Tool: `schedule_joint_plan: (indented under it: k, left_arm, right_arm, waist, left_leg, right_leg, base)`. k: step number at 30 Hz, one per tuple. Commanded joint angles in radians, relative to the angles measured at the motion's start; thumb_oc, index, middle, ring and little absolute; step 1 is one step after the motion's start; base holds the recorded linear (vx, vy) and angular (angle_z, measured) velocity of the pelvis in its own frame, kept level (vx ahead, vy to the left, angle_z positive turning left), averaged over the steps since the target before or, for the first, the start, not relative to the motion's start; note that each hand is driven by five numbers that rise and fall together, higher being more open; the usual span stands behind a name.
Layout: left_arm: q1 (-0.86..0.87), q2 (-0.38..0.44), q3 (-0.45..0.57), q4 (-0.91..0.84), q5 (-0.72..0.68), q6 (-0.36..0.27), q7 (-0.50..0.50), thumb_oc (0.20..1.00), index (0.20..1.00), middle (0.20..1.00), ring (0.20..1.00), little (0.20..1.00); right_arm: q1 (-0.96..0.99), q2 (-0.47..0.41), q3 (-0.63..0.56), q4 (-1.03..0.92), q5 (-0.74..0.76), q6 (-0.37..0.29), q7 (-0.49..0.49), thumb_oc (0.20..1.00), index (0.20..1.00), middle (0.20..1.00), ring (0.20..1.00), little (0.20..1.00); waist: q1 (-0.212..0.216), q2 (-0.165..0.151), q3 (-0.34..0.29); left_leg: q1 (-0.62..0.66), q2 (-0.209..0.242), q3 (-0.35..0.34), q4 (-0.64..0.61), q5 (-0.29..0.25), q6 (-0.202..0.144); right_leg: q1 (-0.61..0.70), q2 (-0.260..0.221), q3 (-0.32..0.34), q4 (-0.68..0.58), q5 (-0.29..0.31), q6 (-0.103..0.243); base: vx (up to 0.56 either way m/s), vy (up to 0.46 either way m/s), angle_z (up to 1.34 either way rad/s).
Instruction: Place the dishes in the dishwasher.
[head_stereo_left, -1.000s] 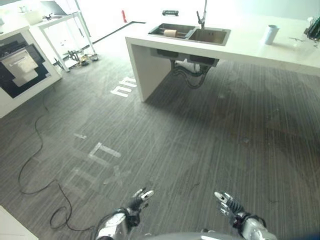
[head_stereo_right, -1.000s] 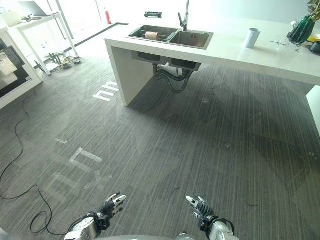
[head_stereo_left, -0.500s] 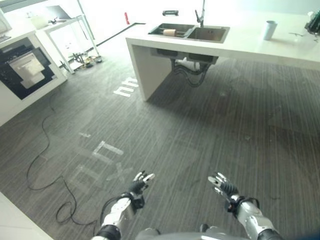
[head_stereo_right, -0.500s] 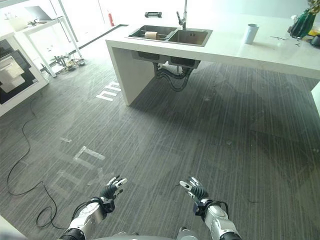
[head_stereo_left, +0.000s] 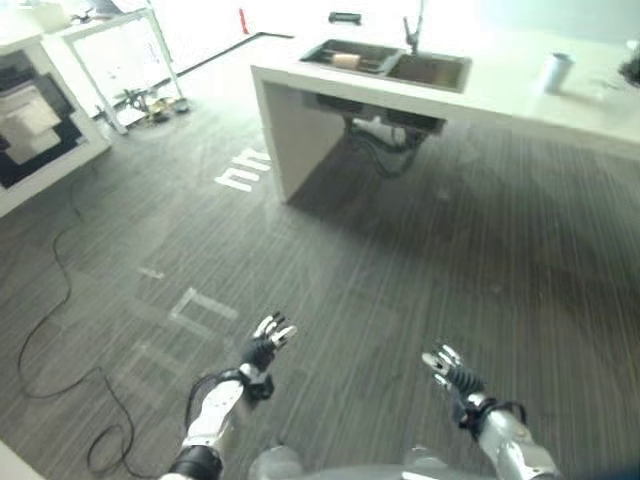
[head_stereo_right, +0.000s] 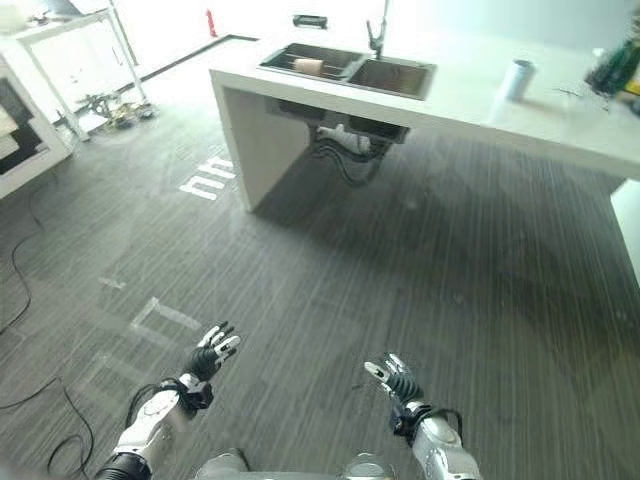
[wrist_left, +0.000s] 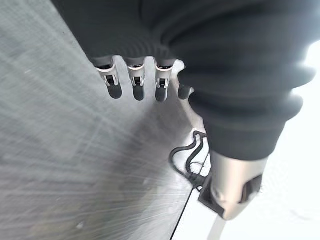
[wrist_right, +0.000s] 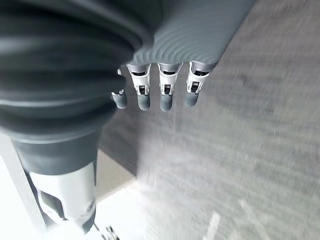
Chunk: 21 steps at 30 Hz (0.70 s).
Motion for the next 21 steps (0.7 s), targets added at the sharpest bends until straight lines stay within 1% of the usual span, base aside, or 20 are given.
schedule_joint_plan:
  k: [1,2,3,4,5,6,7,8,9,10,11,12,13,14,15,16,18,20,21]
  left_arm:
    - [0.0,-0.019,-0.036,-0.079,-0.052,-0.015,-0.069,1.0,1.0,1.0,1.0,1.0]
    - [0.004,-0.015,-0.033,-0.089,-0.06,-0.012,-0.071,1.0,1.0,1.0,1.0,1.0]
    - [0.006,-0.01,-0.035,-0.102,-0.072,-0.011,-0.065,1.0,1.0,1.0,1.0,1.0]
    - [0.007,0.001,-0.031,-0.125,-0.097,-0.004,-0.064,1.0,1.0,1.0,1.0,1.0]
    - [0.007,0.002,-0.034,-0.129,-0.098,-0.002,-0.063,1.0,1.0,1.0,1.0,1.0]
    - [0.0,0.005,-0.04,-0.15,-0.086,0.002,-0.042,1.0,1.0,1.0,1.0,1.0]
    - [-0.005,0.003,-0.05,-0.155,-0.069,-0.006,-0.03,1.0,1.0,1.0,1.0,1.0]
    - [-0.017,0.0,-0.061,-0.157,-0.039,-0.017,-0.016,1.0,1.0,1.0,1.0,1.0]
    - [-0.034,-0.002,-0.075,-0.16,-0.018,-0.024,0.001,1.0,1.0,1.0,1.0,1.0]
    - [-0.051,-0.002,-0.092,-0.156,-0.008,-0.037,0.017,1.0,1.0,1.0,1.0,1.0]
    - [-0.078,0.001,-0.105,-0.15,0.002,-0.043,0.022,1.0,1.0,1.0,1.0,1.0]
    - [-0.081,0.004,-0.108,-0.152,0.007,-0.036,0.016,1.0,1.0,1.0,1.0,1.0]
    - [-0.081,0.005,-0.108,-0.154,0.009,-0.033,0.014,1.0,1.0,1.0,1.0,1.0]
    - [-0.08,0.008,-0.106,-0.163,0.022,-0.02,0.007,1.0,1.0,1.0,1.0,1.0]
    - [-0.079,0.011,-0.103,-0.169,0.041,-0.002,-0.004,1.0,1.0,1.0,1.0,1.0]
    - [-0.076,0.015,-0.105,-0.17,0.054,0.004,-0.009,1.0,1.0,1.0,1.0,1.0]
    - [-0.073,0.02,-0.107,-0.164,0.059,0.015,-0.006,1.0,1.0,1.0,1.0,1.0]
    - [-0.065,0.021,-0.106,-0.158,0.057,0.012,-0.017,1.0,1.0,1.0,1.0,1.0]
    - [-0.052,0.022,-0.104,-0.164,0.06,0.017,-0.021,1.0,1.0,1.0,1.0,1.0]
  right_arm:
    - [0.003,-0.02,-0.043,-0.118,0.017,-0.038,-0.001,1.0,1.0,1.0,1.0,1.0]
    - [0.008,-0.015,-0.043,-0.121,0.003,-0.04,0.004,1.0,1.0,1.0,1.0,1.0]
    - [0.008,-0.012,-0.038,-0.122,-0.008,-0.045,0.01,1.0,1.0,1.0,1.0,1.0]
    - [0.001,-0.013,-0.023,-0.121,-0.002,-0.061,0.014,1.0,1.0,1.0,1.0,1.0]
    - [0.001,-0.016,-0.023,-0.122,0.001,-0.063,0.015,1.0,1.0,1.0,1.0,1.0]
    - [-0.005,-0.033,-0.019,-0.131,0.018,-0.069,0.025,1.0,1.0,1.0,1.0,1.0]
    - [-0.013,-0.043,-0.016,-0.13,0.027,-0.074,0.03,1.0,1.0,1.0,1.0,1.0]
    - [-0.027,-0.054,-0.01,-0.125,0.039,-0.083,0.038,1.0,1.0,1.0,1.0,1.0]
    - [-0.047,-0.061,0.001,-0.125,0.045,-0.088,0.037,1.0,1.0,1.0,1.0,1.0]
    - [-0.07,-0.061,0.013,-0.119,0.046,-0.097,0.032,1.0,1.0,1.0,1.0,1.0]
    - [-0.103,-0.046,0.024,-0.107,0.039,-0.109,0.022,1.0,1.0,1.0,1.0,1.0]
    - [-0.104,-0.035,0.019,-0.106,0.033,-0.11,0.018,1.0,1.0,1.0,1.0,1.0]
    - [-0.104,-0.031,0.016,-0.107,0.031,-0.11,0.017,1.0,1.0,1.0,1.0,1.0]
    - [-0.099,-0.022,0.009,-0.114,0.026,-0.109,0.01,1.0,1.0,1.0,1.0,1.0]
    - [-0.086,-0.019,-0.002,-0.126,0.031,-0.107,0.01,1.0,1.0,1.0,1.0,1.0]
    - [-0.074,-0.018,-0.009,-0.135,0.036,-0.108,0.009,1.0,1.0,1.0,1.0,1.0]
    - [-0.054,-0.015,-0.012,-0.153,0.039,-0.102,-0.003,1.0,1.0,1.0,1.0,1.0]
    - [-0.051,-0.024,-0.017,-0.154,0.039,-0.104,0.012,1.0,1.0,1.0,1.0,1.0]
    - [-0.05,-0.035,-0.022,-0.156,0.031,-0.099,0.018,1.0,1.0,1.0,1.0,1.0]
  waist:
    - [-0.023,0.073,-0.056]
    - [-0.025,0.071,-0.057]
    - [-0.028,0.068,-0.053]
    - [-0.028,0.076,-0.04]
    - [-0.032,0.064,-0.038]
    - [-0.031,0.065,-0.019]
    - [-0.033,0.053,-0.011]
    - [-0.037,0.043,0.0]
    - [-0.045,0.042,0.013]
    - [-0.059,0.045,0.025]
    - [-0.076,0.053,0.051]
    - [-0.078,0.063,0.055]
    - [-0.08,0.062,0.057]
    - [-0.08,0.062,0.058]
    - [-0.078,0.057,0.054]
    - [-0.077,0.057,0.048]
    - [-0.085,0.048,0.034]
    - [-0.09,0.046,0.019]
    - [-0.093,0.043,0.004]
  left_leg:
    - [-0.09,-0.02,-0.008,-0.127,0.032,0.038]
    - [-0.084,-0.036,-0.007,-0.135,0.024,0.049]
    - [-0.08,-0.047,-0.005,-0.135,0.014,0.053]
    - [-0.093,-0.031,0.013,-0.114,0.014,0.049]
    - [-0.086,-0.051,0.0,-0.109,-0.005,0.041]
    - [-0.113,-0.019,0.006,-0.061,0.008,0.017]
    - [-0.122,-0.018,0.005,-0.041,0.005,0.007]
    - [-0.127,-0.017,0.007,-0.03,0.003,0.0]
    - [-0.117,-0.022,0.013,-0.037,0.002,-0.005]
    - [-0.077,-0.037,0.006,-0.06,-0.027,-0.013]
    - [-0.009,-0.061,0.026,-0.101,-0.056,0.004]
    - [0.029,-0.067,0.015,-0.112,-0.098,0.007]
    - [0.035,-0.07,0.016,-0.113,-0.104,0.011]
    - [0.053,-0.08,0.019,-0.111,-0.13,0.024]
    - [0.067,-0.095,0.021,-0.096,-0.158,0.041]
    - [0.071,-0.1,0.017,-0.076,-0.182,0.053]
    - [0.069,-0.108,0.009,-0.012,-0.231,0.068]
    - [0.075,-0.113,0.012,0.028,-0.263,0.075]
    - [0.077,-0.115,0.02,0.076,-0.29,0.069]
  right_leg:
    - [-0.111,0.063,0.033,0.337,-0.107,0.105]
    - [-0.139,0.056,0.049,0.368,-0.075,0.118]
    - [-0.159,0.063,0.052,0.348,-0.066,0.122]
    - [-0.162,0.117,0.029,0.22,-0.072,0.086]
    - [-0.15,0.108,0.032,0.193,-0.097,0.089]
    - [-0.117,0.145,0.001,-0.028,-0.099,0.021]
    - [-0.102,0.134,-0.012,-0.158,-0.067,0.007]
    - [-0.102,0.115,-0.018,-0.26,-0.008,0.008]
    - [-0.121,0.092,-0.016,-0.318,0.053,0.025]
    - [-0.179,0.053,-0.005,-0.345,0.118,0.067]
    - [-0.305,-0.026,-0.008,-0.356,0.227,0.108]
    - [-0.337,-0.056,-0.009,-0.346,0.235,0.123]
    - [-0.35,-0.067,-0.011,-0.344,0.245,0.124]
    - [-0.371,-0.089,-0.023,-0.32,0.255,0.123]
    - [-0.362,-0.097,-0.049,-0.288,0.25,0.119]
    - [-0.355,-0.094,-0.061,-0.272,0.241,0.115]
    - [-0.348,-0.084,-0.062,-0.24,0.225,0.107]
    - [-0.333,-0.067,-0.074,-0.229,0.206,0.103]
    - [-0.315,-0.052,-0.086,-0.237,0.194,0.092]
  base:
    - [0.21,0.198,0.27]
    - [0.18,0.128,0.38]
    - [0.19,0.003,0.34]
    - [0.23,-0.031,0.05]
    - [0.22,-0.163,-0.22]
    - [0.18,-0.169,-0.25]
    - [0.13,-0.236,-0.12]
    - [0.08,-0.155,-0.1]
    - [0.11,-0.116,-0.18]
    - [0.15,-0.144,-0.24]
    - [0.3,-0.137,-0.34]
    - [0.27,-0.144,-0.32]
    - [0.35,-0.125,0.14]
    - [0.38,-0.218,0.62]
    - [0.51,-0.299,0.64]
    - [0.48,-0.322,0.37]
    - [0.47,-0.318,0.45]
    - [0.44,-0.287,0.56]
    - [0.42,-0.281,0.13]
